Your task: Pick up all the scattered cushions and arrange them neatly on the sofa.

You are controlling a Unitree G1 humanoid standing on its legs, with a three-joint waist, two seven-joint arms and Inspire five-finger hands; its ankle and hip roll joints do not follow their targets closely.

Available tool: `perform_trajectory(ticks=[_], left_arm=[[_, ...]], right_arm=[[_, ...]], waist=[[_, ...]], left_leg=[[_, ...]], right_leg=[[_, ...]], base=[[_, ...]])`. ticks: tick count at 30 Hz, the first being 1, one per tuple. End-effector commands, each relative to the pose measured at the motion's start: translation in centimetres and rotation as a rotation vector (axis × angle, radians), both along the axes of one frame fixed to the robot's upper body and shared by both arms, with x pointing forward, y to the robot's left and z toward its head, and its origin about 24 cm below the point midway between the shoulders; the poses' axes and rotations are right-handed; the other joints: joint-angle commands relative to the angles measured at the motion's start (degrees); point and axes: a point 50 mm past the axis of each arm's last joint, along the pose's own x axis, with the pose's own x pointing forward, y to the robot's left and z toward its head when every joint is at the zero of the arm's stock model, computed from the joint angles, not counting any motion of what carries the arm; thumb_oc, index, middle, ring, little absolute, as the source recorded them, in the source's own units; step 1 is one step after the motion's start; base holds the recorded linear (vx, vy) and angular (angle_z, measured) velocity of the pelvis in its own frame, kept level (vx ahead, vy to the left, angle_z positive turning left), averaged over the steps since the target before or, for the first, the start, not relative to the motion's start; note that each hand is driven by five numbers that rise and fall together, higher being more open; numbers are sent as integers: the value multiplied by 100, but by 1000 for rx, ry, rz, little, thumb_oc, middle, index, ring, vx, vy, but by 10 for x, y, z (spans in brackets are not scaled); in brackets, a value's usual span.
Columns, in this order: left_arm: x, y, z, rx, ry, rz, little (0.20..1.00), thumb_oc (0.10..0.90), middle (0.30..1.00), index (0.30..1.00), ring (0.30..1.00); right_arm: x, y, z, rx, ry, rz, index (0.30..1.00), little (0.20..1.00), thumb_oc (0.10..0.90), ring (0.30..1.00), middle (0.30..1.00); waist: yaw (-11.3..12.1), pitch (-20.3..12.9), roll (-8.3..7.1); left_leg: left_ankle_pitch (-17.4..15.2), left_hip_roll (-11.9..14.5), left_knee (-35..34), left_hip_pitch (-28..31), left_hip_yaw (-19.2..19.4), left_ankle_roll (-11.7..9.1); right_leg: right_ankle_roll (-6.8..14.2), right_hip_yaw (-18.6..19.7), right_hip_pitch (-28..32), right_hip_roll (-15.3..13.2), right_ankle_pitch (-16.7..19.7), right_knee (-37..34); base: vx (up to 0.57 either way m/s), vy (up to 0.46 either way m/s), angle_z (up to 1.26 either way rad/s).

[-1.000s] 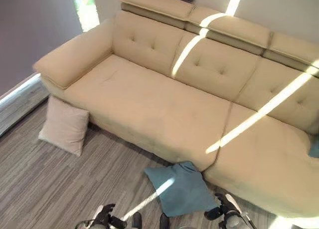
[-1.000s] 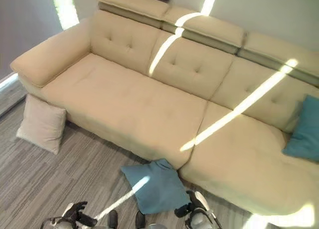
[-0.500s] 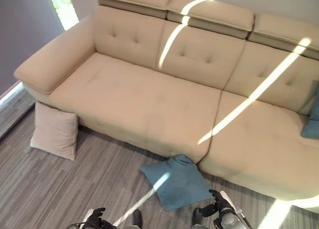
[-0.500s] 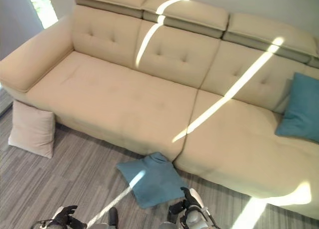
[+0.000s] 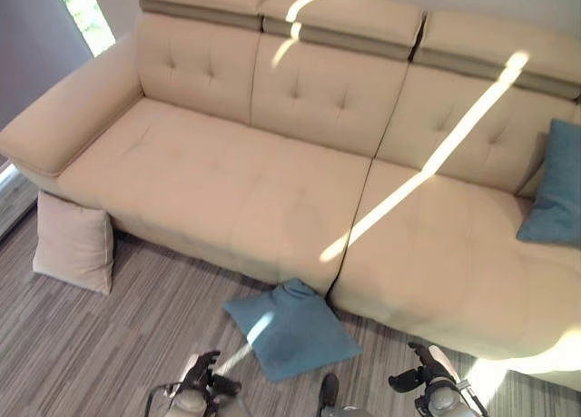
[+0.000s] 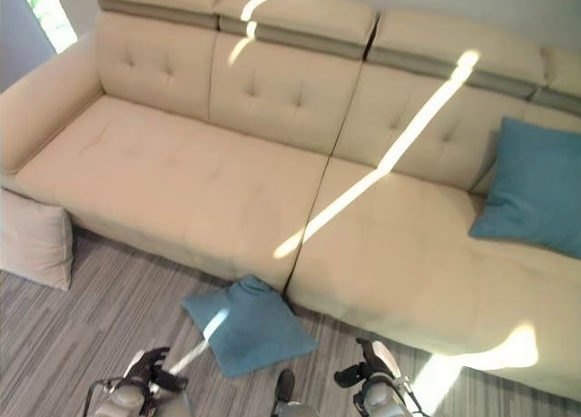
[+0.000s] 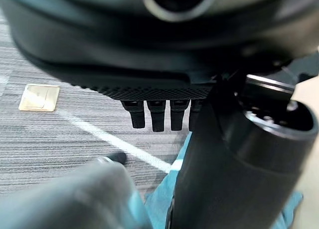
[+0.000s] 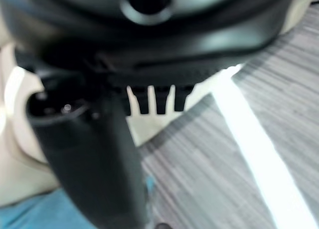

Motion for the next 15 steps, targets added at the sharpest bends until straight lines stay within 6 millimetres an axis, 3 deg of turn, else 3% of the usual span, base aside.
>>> perform_trajectory(ticks=[1, 3, 6, 7, 11, 12, 15], left_arm=[[11, 23, 13, 43, -88, 44, 900, 800, 900, 900, 900], [16, 25, 16, 51, -110, 57, 900, 800, 900, 900, 900], [46, 29, 36, 51, -238, 104, 900, 800, 900, 900, 900], [49, 29, 39, 50, -256, 107, 900, 800, 900, 900, 900], [69, 28, 55, 42, -349, 112, 900, 800, 900, 900, 900], [76, 25, 61, 39, -378, 99, 900, 800, 900, 900, 900], [80, 23, 64, 40, -394, 80, 900, 800, 900, 900, 900]], right_arm=[[26, 5, 14, -15, -123, -1, 900, 900, 800, 900, 900], [33, 7, 18, -13, -146, 2, 900, 900, 800, 900, 900], [57, 12, 33, -8, -236, -13, 900, 900, 800, 900, 900], [59, 13, 35, -2, -251, -15, 900, 900, 800, 900, 900], [72, 19, 44, 11, -307, -4, 900, 900, 800, 900, 900], [75, 21, 47, 14, -322, 2, 900, 900, 800, 900, 900], [76, 26, 47, 27, -330, 10, 900, 900, 800, 900, 900]], waist=[[79, 105, -142], [87, 164, -150], [137, 402, -150], [159, 408, -126], [164, 462, -161], [139, 481, -191], [150, 462, -178]], left_leg=[[-1170, -291, 254, -285, 35, 392], [-1209, -295, 289, -464, 170, 449], [-1183, -373, 377, -1020, 328, 533], [-1351, -337, 419, -1008, 314, 501], [-1251, -370, 242, -1095, 299, 474], [-988, -453, 49, -1148, 306, 489], [-885, -456, -209, -1008, 267, 457]], right_leg=[[415, 643, -828, -285, -874, 1244], [415, 772, -1174, -332, -839, 1367], [444, 870, -1910, -505, -651, 1533], [479, 895, -1887, -475, -761, 1549], [518, 821, -1920, -541, -638, 1354], [516, 771, -1969, -591, -451, 1208], [516, 718, -1877, -568, -491, 1160]], base=[[-75, 53, -74], [-100, 121, -52], [-119, 145, -19], [53, 14, 1], [-5, -2, 0], [-87, -10, 3], [-3, -46, 18]])
